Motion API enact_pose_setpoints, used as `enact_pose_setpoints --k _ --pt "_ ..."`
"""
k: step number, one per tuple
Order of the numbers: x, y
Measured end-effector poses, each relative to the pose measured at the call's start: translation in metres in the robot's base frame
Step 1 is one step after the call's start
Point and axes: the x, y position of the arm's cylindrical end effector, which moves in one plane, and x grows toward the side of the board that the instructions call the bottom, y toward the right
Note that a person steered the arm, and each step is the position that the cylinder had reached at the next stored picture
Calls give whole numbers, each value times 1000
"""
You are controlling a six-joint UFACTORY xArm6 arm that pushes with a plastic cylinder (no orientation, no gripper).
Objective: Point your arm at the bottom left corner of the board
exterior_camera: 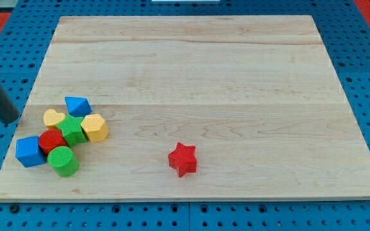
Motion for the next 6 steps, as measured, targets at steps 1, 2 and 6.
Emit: enact_pose_setpoints --k 1,2,6 --pt "4 0" --pt "14 0" --pt "23 0"
